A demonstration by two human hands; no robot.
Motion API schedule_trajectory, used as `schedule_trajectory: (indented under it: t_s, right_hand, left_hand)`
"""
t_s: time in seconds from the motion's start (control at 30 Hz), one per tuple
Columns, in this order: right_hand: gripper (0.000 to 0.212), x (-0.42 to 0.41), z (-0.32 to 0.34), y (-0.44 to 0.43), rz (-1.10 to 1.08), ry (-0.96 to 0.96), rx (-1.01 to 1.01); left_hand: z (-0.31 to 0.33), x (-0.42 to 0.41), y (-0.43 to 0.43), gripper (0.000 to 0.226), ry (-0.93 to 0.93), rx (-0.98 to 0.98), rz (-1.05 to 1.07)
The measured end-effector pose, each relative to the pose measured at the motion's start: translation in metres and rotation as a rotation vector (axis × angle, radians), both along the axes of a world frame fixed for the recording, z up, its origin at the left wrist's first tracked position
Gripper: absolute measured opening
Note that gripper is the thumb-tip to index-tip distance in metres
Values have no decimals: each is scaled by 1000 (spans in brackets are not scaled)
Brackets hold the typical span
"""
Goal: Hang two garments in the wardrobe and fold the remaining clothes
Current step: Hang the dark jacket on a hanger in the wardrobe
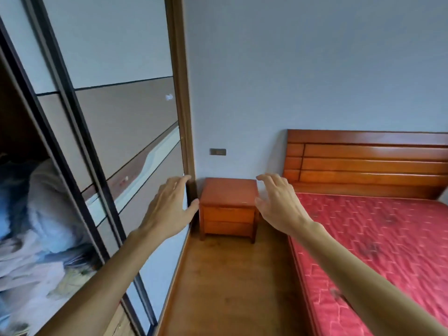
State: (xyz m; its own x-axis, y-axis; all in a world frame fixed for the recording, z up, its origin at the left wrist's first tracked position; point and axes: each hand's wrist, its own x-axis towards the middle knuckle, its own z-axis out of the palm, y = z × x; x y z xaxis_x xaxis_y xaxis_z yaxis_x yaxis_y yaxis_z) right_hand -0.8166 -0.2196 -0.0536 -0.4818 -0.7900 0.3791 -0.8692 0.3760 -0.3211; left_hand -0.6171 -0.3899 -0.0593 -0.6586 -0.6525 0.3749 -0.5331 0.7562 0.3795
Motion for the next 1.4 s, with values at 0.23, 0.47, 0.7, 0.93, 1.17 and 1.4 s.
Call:
schedule_trajectory:
  t_s: [0.23, 0.47, 0.7, 0.93, 1.17, 1.4]
  right_hand:
    - [56, -22, -35, 99, -252, -48, 0]
    - [84, -52, -75, 221, -455, -106, 82]
    - [83, -69, -111, 367, -637, -253, 59]
    - [83, -62, -169, 513, -807, -340, 112]
    - [81, -39, -226, 616, -945, -437, 180]
    - [79, -25, -279, 679, -1062, -530, 260]
  left_hand:
    - [-39, -54, 64, 68, -88, 42, -176]
    - [-68, -114, 150, 70, -193, -29, -347]
    - [-86, -171, 265, 60, -213, -60, -506]
    - [-126, -218, 399, 68, -323, -96, -701]
    - [-178, -244, 503, 73, -485, -77, -891]
    - [-228, -269, 574, 72, -666, -19, -1004]
